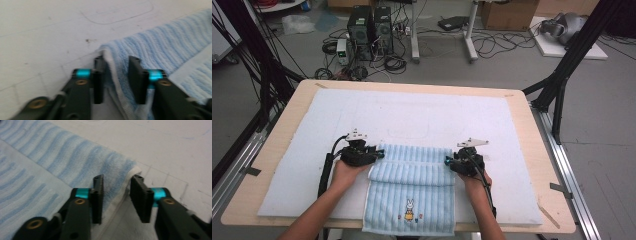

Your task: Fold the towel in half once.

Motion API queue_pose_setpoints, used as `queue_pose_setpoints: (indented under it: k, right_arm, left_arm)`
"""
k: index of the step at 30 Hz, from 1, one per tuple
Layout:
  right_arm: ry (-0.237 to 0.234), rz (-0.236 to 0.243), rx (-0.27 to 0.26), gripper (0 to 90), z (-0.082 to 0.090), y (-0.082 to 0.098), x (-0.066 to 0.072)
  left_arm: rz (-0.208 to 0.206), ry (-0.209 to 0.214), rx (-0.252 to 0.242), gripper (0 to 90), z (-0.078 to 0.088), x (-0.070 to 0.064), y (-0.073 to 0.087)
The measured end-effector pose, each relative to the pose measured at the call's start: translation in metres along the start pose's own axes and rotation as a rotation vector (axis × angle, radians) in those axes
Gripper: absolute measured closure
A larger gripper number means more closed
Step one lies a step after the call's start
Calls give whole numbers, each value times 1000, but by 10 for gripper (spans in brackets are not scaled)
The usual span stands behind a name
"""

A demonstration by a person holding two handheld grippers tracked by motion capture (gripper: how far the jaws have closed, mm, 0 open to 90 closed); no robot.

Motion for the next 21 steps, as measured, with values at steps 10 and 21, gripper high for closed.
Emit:
queue_pose_setpoints:
  k: [10,21]
  right_arm:
    - [0,25,-44,855,-4,-13,-3]
    - [71,32,-102,854,-19,-52,-31]
  left_arm:
    - [59,56,-38,862,-5,7,-16]
    - [78,71,-115,861,-24,25,-60]
Point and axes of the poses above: each handheld gripper's, and its own axes: z roughly backward along the jaws, y roughly out of its underside, x roughly to its left, the point moved 9 cm from there along -z, roughly forward along the jaws, and after that the axes turned 3 degrees about z, right-handed, at the moved point
